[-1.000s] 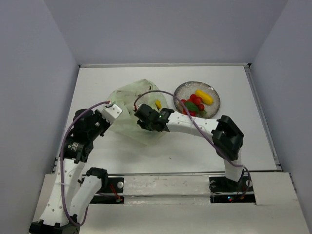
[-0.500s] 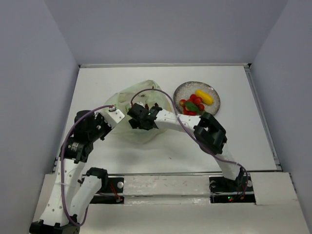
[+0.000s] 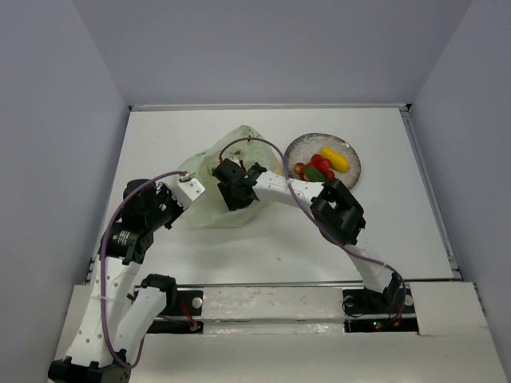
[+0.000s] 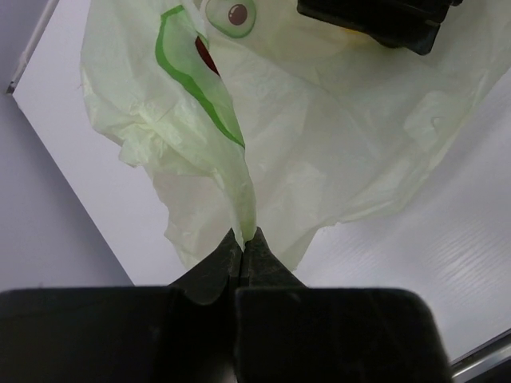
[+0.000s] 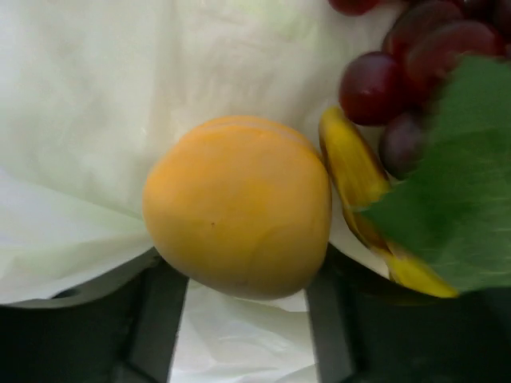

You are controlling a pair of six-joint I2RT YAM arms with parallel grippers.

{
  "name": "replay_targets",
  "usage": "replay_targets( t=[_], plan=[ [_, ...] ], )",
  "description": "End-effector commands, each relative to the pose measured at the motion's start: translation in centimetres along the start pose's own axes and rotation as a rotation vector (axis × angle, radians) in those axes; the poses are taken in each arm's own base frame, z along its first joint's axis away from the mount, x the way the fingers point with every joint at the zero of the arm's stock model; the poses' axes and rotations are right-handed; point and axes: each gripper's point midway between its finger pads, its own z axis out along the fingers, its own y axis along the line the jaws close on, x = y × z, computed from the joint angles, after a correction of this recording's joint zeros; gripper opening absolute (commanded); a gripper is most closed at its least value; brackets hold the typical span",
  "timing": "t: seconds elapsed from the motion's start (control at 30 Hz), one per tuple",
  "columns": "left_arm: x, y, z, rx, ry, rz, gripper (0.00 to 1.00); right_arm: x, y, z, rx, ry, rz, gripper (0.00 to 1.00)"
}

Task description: Take the fake fruits out of the plastic bag

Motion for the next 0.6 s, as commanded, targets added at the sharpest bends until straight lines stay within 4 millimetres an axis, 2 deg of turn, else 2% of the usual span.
replay_targets(
  t=[0.0, 0.03, 0.07, 0.1, 0.17, 0.2, 0.23, 0.3, 0.33, 0.43, 0.57],
  plan=[
    [-1.1, 0.2, -0.5, -0.006, -0.038, 0.005, 0.06, 0.2, -1.2, 1.2, 0.021, 0.002, -0.057, 0.50],
    [-0.9, 0.1, -0.5, -0.005, -0.036, 0.004, 0.06, -0.2, -1.0, 0.7, 0.003, -0.012, -0.062, 0.44],
    [-0.6, -0.2, -0.4, 0.001, -0.029, 0.001, 0.06, -0.6, -1.1, 0.1, -0.004, -0.025, -0.071, 0.31],
    [-0.2, -0.4, -0.4, 0.005, -0.021, 0.001, 0.06, -1.6, -1.1, -1.3, -0.017, -0.056, -0.064, 0.27],
    [0.9, -1.2, -0.1, 0.026, 0.004, 0.008, 0.06, -2.8, -1.0, -2.8, -0.040, -0.097, -0.062, 0.26],
    [1.7, -1.7, -0.1, 0.046, 0.025, 0.027, 0.05, -2.7, -1.1, -3.2, -0.045, -0.101, -0.063, 0.26],
    [2.6, -2.3, 0.0, 0.062, 0.046, 0.039, 0.04, -3.7, -0.8, -4.7, -0.075, -0.139, -0.053, 0.26],
    [4.1, -3.0, 0.0, 0.089, 0.093, 0.089, 0.03, -3.5, -1.1, -5.2, -0.080, -0.157, -0.043, 0.26],
    [4.8, -3.4, 0.0, 0.101, 0.113, 0.107, 0.03, -4.1, -1.3, -6.4, -0.084, -0.186, -0.031, 0.26],
    [6.0, -3.7, 0.0, 0.114, 0.154, 0.155, 0.03, -5.2, -1.8, -8.2, -0.088, -0.259, 0.009, 0.26],
    [6.5, -3.6, 0.1, 0.122, 0.175, 0.181, 0.03, -7.3, -2.2, -10.2, -0.088, -0.356, 0.070, 0.26]
  ],
)
